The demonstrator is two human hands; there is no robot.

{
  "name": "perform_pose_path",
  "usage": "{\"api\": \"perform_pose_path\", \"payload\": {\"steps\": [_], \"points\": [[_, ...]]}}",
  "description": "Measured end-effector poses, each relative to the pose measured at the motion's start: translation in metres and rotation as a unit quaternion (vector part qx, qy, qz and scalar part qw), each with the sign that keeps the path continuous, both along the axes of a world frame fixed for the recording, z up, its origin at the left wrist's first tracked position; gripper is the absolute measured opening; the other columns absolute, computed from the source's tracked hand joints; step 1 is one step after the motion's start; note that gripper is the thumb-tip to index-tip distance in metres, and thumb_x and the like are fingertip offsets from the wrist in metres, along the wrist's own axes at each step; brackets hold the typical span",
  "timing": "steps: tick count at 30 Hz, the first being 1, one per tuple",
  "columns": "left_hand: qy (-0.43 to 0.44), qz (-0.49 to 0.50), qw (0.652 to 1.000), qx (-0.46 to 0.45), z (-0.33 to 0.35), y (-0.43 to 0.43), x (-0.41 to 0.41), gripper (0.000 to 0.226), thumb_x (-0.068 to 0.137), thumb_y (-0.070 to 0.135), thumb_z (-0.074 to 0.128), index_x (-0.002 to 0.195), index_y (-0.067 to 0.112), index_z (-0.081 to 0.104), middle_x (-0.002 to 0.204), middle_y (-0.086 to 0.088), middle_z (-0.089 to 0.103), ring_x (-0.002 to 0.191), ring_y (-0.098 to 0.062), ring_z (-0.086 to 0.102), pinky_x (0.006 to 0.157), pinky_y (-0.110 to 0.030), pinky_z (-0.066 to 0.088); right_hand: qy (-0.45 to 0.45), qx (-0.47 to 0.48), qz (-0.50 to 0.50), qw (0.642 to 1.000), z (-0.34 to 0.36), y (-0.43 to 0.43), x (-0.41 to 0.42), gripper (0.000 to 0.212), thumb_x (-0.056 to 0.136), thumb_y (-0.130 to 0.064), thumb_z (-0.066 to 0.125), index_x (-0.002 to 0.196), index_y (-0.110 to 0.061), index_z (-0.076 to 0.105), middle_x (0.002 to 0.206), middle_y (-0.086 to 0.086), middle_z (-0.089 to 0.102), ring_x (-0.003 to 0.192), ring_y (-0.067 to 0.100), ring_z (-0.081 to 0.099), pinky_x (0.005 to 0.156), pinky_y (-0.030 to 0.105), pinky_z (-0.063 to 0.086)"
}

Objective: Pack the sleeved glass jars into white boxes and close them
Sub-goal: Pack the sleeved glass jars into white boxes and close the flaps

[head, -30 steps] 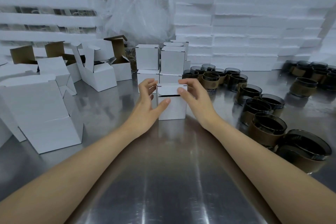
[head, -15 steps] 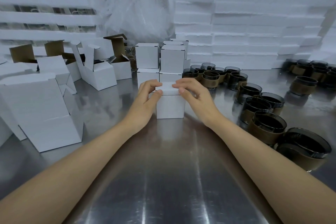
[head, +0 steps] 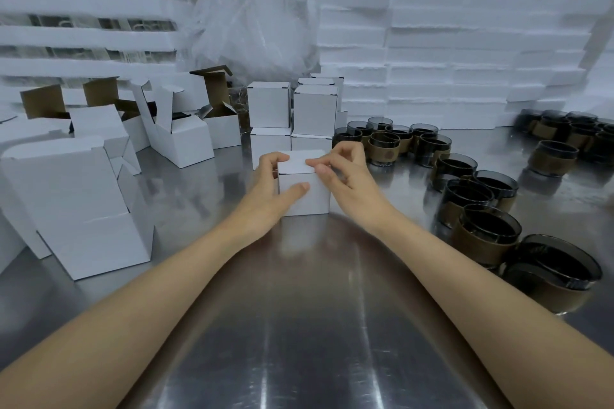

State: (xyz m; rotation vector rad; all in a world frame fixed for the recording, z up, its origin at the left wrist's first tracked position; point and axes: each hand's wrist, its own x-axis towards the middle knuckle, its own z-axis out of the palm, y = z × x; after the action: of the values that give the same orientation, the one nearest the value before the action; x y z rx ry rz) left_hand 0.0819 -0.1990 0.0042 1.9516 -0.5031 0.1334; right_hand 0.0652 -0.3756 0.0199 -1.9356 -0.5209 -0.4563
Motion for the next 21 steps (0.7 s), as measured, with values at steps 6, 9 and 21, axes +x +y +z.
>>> {"api": "perform_pose_path", "payload": {"steps": [6, 9, 21], "points": [[-0.006, 0.088, 0.988, 0.124, 0.02, 0.042, 0.013, 0.062, 0.058, 0.036, 0.063, 0.11, 0.035, 0.028, 0.12, 0.0, 0.04, 0.097, -0.019, 0.05, 0.08, -0.035, 0.044, 0.025, -0.113, 0.017, 0.993, -0.009, 0.0, 0.0, 0.039, 0.101, -0.023, 0.045, 0.14, -0.017, 0.047, 0.119, -0.001, 0.045, 0.118, 0.011, 0.042, 0.091, 0.014, 0.036], [0.01, 0.168, 0.977, 0.134, 0.022, 0.06, 0.021, 0.061, 0.065, 0.033, 0.067, 0.112, 0.032, 0.028, 0.118, -0.002, 0.036, 0.097, -0.025, 0.047, 0.075, -0.032, 0.039, 0.003, -0.169, 0.011, 0.986, -0.011, -0.001, 0.0, 0.037, 0.102, -0.022, 0.045, 0.138, -0.016, 0.049, 0.123, 0.003, 0.052, 0.122, 0.015, 0.042, 0.1, 0.021, 0.036], [-0.093, 0.313, 0.94, 0.099, 0.0, 0.058, 0.026, 0.061, 0.086, 0.004, 0.056, 0.141, 0.011, 0.032, 0.138, -0.016, 0.02, 0.114, -0.033, 0.042, 0.092, -0.025, 0.032, -0.041, -0.318, 0.049, 0.946, -0.017, 0.003, 0.0, 0.027, 0.096, -0.014, 0.052, 0.12, -0.017, 0.064, 0.119, -0.001, 0.056, 0.115, 0.012, 0.047, 0.098, 0.036, 0.041]]}}
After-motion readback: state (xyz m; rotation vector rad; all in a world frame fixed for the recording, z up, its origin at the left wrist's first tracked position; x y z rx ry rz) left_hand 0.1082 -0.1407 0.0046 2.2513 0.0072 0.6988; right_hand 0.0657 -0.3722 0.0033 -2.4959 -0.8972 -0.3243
